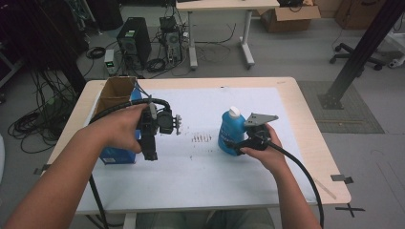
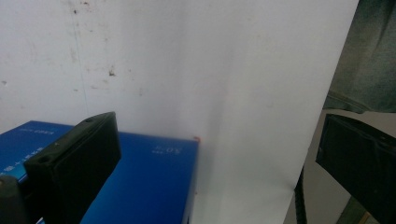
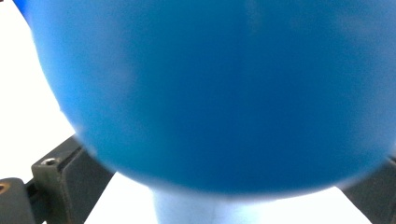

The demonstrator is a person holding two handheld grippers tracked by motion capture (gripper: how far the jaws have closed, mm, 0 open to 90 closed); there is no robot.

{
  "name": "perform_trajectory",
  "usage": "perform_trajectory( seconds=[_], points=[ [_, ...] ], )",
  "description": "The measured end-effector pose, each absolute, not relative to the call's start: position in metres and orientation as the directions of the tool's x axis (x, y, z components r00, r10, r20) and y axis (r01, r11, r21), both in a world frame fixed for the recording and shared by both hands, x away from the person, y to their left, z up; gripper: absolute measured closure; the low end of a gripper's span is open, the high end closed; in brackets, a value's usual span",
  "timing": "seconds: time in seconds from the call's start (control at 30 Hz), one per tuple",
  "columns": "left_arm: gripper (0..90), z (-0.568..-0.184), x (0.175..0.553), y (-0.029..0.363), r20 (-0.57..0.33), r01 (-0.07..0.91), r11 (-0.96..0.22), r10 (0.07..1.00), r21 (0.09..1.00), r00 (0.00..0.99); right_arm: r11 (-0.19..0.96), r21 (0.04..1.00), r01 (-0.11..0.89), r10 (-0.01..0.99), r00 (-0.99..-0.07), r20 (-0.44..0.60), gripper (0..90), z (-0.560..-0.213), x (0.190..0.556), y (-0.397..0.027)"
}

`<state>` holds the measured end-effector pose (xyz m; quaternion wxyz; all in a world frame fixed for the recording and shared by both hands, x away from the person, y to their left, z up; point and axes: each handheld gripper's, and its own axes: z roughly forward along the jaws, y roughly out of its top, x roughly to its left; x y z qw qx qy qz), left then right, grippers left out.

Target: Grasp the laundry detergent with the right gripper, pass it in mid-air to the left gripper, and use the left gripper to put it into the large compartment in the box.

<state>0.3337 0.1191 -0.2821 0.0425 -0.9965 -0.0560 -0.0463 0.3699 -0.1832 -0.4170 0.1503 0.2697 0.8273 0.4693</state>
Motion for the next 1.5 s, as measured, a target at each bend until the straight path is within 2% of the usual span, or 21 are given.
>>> perform_trajectory(
  seconds=[0.27, 1.33, 1.5],
  points=[
    [0.2, -0.2835, 0.3349, 0.1186, 0.095, 0.114, -0.990, 0.106, -0.083, 0.990, 0.400, 0.863, 0.308, 0.593, -0.805, 0.013, 9.9, -0.4198, 0.3687, -0.1821],
    [0.2, -0.2877, 0.3366, 0.1198, 0.093, 0.118, -0.989, 0.109, -0.092, 0.990, 0.404, 0.871, 0.278, 0.592, -0.806, -0.017, 27.6, -0.4221, 0.3673, -0.1801],
    [0.2, -0.2875, 0.3370, 0.1191, 0.092, 0.117, -0.989, 0.108, -0.094, 0.990, 0.410, 0.871, 0.269, 0.590, -0.807, -0.028, 35.9, -0.4238, 0.3668, -0.1787]
  ],
)
